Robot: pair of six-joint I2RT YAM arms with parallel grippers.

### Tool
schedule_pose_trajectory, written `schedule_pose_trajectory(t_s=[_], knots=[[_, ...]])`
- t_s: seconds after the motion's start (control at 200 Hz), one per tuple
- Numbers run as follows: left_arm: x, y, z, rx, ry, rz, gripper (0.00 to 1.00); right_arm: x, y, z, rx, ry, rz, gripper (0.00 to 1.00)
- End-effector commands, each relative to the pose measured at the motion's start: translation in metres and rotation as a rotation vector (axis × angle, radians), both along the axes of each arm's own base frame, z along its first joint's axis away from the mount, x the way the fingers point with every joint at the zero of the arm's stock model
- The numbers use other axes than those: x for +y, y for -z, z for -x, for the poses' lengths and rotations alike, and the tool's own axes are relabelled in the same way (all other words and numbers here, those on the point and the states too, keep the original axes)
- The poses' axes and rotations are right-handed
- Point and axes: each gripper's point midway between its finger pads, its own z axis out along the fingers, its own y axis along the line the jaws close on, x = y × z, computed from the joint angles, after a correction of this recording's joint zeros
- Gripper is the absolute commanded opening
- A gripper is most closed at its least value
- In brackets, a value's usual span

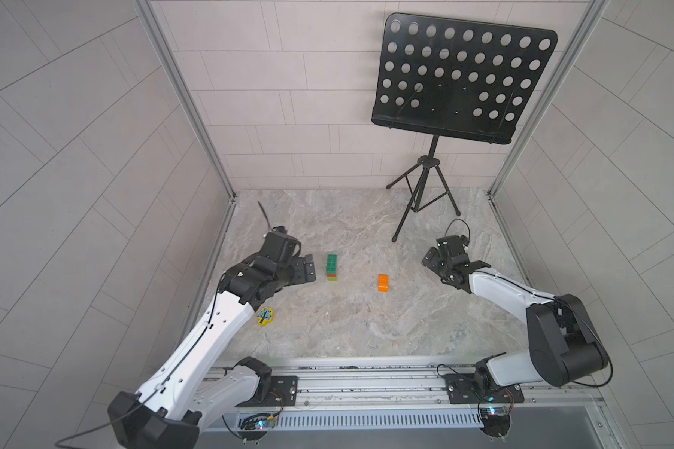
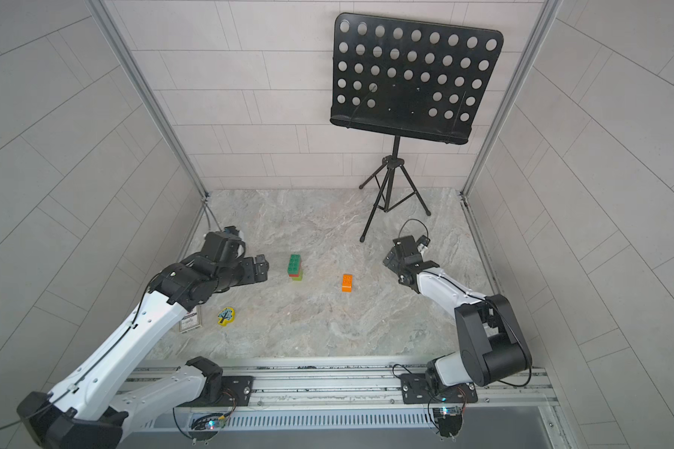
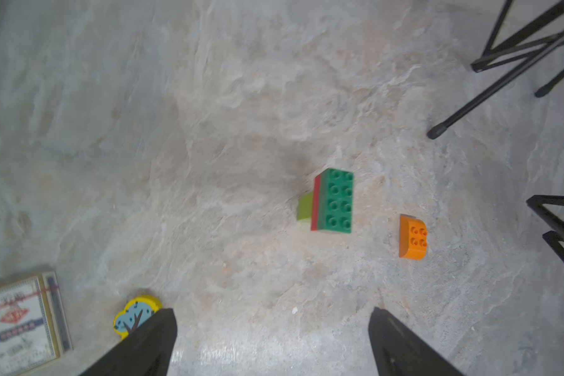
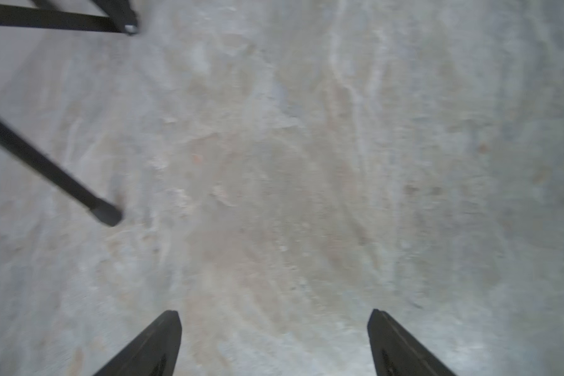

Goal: Assemble an ice cream with lego
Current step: Place the lego brick at the center of the board, then pick up the lego brick from the center of the board.

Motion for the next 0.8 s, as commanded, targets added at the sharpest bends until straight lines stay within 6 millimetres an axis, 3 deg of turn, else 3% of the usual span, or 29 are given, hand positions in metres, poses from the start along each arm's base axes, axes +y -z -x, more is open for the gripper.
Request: schedule_pose_trajectory(t_s=[0.0,0.115,0.14,0.225,0.305,0.39,0.485,0.6,0.675,0.796], knots=[[-0.059,-0.022,-0.007,-0.055,0.097,-0.099,1.00,-0.013,0.004,0.010,-0.021,0.059,0.029,0.91],[-0.134,-0.002,-0.003,0.014,0.195,-0.121,0.99,-0.026,-0.013,0.011,-0.076,0.096,0.048,0.87],[-0.148,0.010,-0.002,0.040,0.208,-0.127,0.99,-0.030,-0.019,0.011,-0.094,0.110,0.058,0.87],[-0.189,0.049,0.003,0.150,0.232,-0.106,0.97,-0.044,-0.010,0.025,-0.089,0.156,0.057,0.86],[-0.216,0.091,0.006,0.264,0.230,-0.075,0.93,-0.053,-0.008,0.029,-0.100,0.184,0.053,0.86],[-0.227,0.124,-0.001,0.320,0.203,-0.108,0.93,-0.060,-0.007,0.031,-0.093,0.201,0.063,0.87],[-0.231,0.145,-0.011,0.360,0.168,-0.144,0.91,-0.063,-0.005,0.031,-0.083,0.210,0.066,0.87],[-0.229,0.165,-0.026,0.375,0.115,-0.163,0.87,-0.063,-0.002,0.029,-0.069,0.207,0.057,0.88],[-0.227,0.177,-0.035,0.391,0.082,-0.167,0.78,-0.062,-0.001,0.028,-0.066,0.199,0.052,0.88],[-0.229,0.179,-0.046,0.363,0.072,-0.176,0.74,-0.061,0.000,0.027,-0.058,0.197,0.053,0.88]])
